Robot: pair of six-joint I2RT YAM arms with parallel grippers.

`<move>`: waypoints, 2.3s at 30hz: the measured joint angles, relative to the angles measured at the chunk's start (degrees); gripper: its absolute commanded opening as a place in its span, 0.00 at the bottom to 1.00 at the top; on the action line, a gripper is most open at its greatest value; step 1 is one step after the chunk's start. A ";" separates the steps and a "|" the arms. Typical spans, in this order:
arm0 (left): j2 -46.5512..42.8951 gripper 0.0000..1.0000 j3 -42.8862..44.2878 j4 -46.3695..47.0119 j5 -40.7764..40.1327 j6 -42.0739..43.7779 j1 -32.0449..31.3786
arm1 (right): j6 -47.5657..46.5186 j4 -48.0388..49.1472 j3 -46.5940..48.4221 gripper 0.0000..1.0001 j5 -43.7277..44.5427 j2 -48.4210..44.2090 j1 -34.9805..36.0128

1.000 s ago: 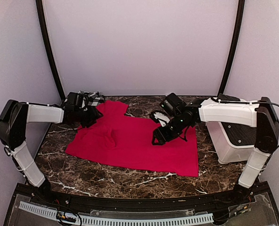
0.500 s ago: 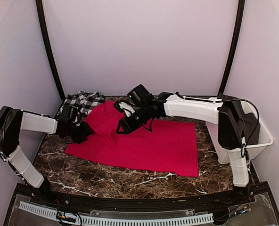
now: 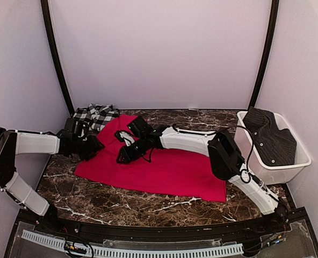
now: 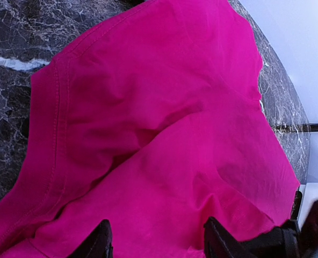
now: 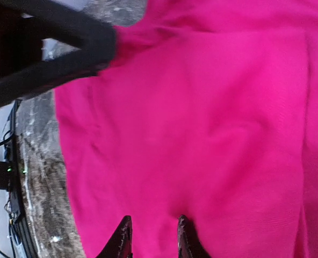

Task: Fold and stack the mixed laundry pile
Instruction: Adjust the 1/3-folded T-shirt at the center of the board.

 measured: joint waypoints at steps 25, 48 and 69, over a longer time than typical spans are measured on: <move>-16.46 0.52 -8.68 -14.88 -5.62 -2.69 -1.11 | -2.40 4.50 -44.85 0.52 -0.55 -32.70 -5.05; 1.11 0.44 -2.95 -6.49 1.03 -1.88 -4.22 | -3.28 6.84 -63.95 0.50 1.57 -38.32 -7.26; -29.44 0.44 -5.86 -31.21 -3.37 -4.92 -4.24 | -3.15 -0.74 -74.10 0.53 -0.59 -48.92 -1.79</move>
